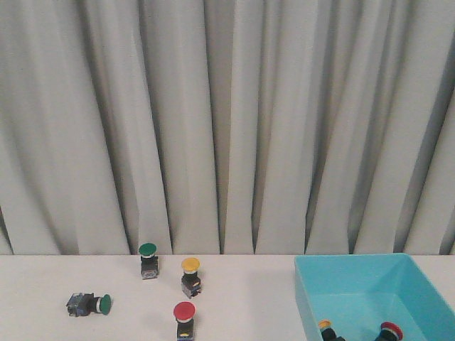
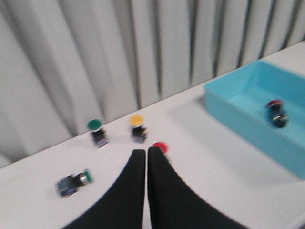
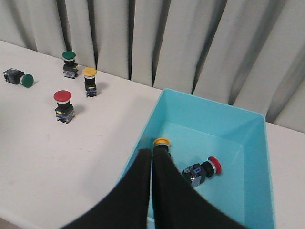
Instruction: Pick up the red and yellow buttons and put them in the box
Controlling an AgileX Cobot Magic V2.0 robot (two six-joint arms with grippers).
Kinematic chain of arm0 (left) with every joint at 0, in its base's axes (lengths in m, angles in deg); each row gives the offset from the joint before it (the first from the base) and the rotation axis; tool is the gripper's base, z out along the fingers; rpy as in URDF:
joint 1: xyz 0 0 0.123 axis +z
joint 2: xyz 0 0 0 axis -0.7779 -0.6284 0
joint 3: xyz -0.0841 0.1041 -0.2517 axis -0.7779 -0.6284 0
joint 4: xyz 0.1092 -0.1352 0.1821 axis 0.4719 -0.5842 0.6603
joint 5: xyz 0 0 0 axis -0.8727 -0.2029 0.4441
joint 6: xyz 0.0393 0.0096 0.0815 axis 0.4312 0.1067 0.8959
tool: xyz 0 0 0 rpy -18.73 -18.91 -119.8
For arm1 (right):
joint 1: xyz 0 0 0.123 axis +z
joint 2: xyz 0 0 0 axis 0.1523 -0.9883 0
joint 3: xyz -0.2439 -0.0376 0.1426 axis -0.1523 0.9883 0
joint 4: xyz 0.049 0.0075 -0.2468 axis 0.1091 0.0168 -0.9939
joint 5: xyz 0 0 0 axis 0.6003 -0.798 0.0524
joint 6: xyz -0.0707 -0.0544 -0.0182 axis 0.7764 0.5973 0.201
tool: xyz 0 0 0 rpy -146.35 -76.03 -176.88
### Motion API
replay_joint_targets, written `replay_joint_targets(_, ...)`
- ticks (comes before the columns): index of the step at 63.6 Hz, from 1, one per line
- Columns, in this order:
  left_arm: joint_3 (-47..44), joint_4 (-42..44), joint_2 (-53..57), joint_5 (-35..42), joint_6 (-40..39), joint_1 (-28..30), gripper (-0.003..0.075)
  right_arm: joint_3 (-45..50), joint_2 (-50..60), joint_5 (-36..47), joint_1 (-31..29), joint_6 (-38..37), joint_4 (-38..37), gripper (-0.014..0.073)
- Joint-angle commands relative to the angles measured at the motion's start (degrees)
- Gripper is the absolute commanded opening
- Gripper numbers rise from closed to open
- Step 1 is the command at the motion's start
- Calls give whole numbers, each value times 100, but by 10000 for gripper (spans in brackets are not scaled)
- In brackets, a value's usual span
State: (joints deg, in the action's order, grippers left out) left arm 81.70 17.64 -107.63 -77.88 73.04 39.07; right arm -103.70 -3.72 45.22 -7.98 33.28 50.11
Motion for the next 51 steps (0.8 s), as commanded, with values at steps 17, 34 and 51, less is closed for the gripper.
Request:
replay_joint_targets(17, -3436, 301, 2121, 3656, -131, 797, -6, -153, -35, 358, -20, 46, 62, -8)
replay_joint_targets(34, -4875, 301, 3529, 3687, -1100, 1477, -6, -153, -35, 358, -20, 46, 62, -8)
replay_joint_targets(51, -5037, 350, 3937, 3388, -1059, 1477, -6, -153, -35, 351, -20, 46, 83, -8)
